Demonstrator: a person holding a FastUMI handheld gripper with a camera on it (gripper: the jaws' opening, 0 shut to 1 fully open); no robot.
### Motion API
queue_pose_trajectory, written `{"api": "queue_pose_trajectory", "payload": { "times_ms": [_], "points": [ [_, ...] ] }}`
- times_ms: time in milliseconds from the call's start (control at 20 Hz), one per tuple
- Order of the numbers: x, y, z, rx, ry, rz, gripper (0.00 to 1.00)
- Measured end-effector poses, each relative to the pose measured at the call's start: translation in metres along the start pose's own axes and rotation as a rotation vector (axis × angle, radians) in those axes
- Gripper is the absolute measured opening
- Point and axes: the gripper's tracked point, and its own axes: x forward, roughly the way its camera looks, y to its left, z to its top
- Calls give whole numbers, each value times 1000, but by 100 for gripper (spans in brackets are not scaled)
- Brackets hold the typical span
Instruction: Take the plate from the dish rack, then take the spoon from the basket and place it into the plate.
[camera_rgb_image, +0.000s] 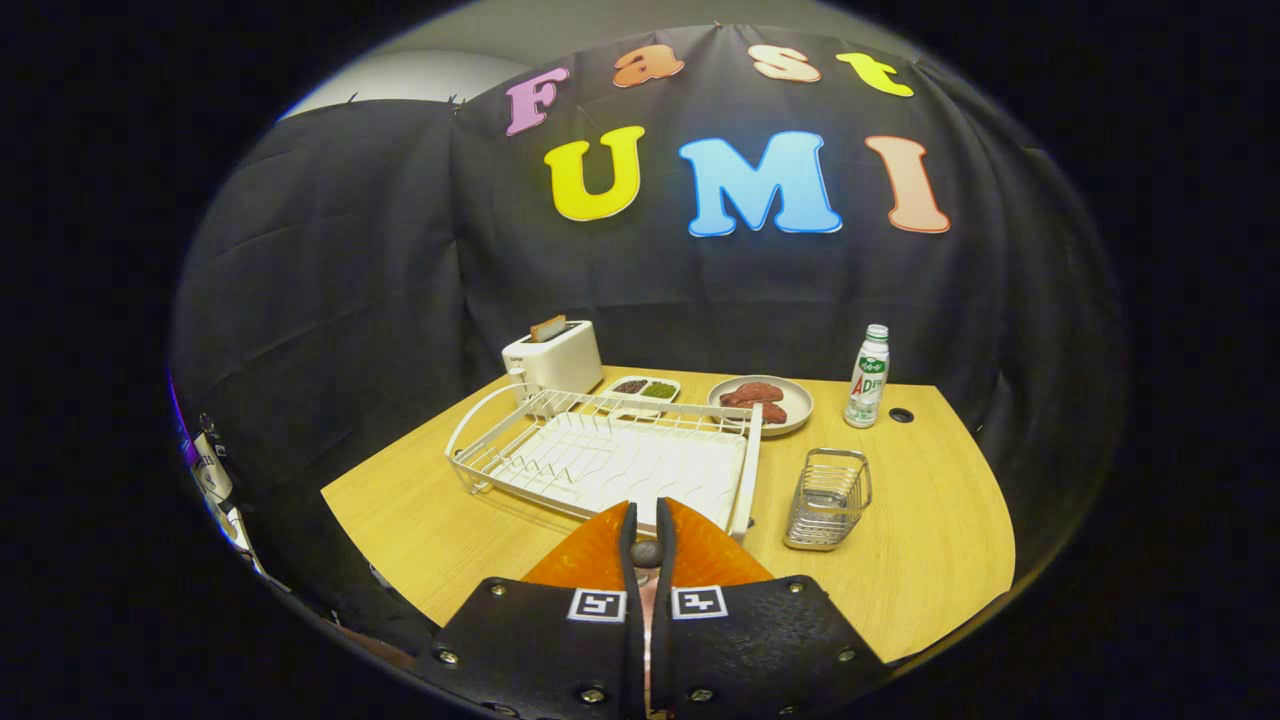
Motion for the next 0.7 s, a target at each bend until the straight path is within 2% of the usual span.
{"api": "queue_pose_trajectory", "payload": {
  "times_ms": [200, 400, 500, 550, 600, 700],
  "points": [
    [17, 17, -21, -8, 52, 36, 2],
    [24, 24, -49, -13, 129, 44, 2],
    [25, 19, -47, -13, 120, 20, 2],
    [22, 16, -45, -19, 116, 7, 5],
    [21, 15, -39, -19, 96, 2, 13],
    [14, 9, -29, -36, 70, -28, 22]
  ]
}}
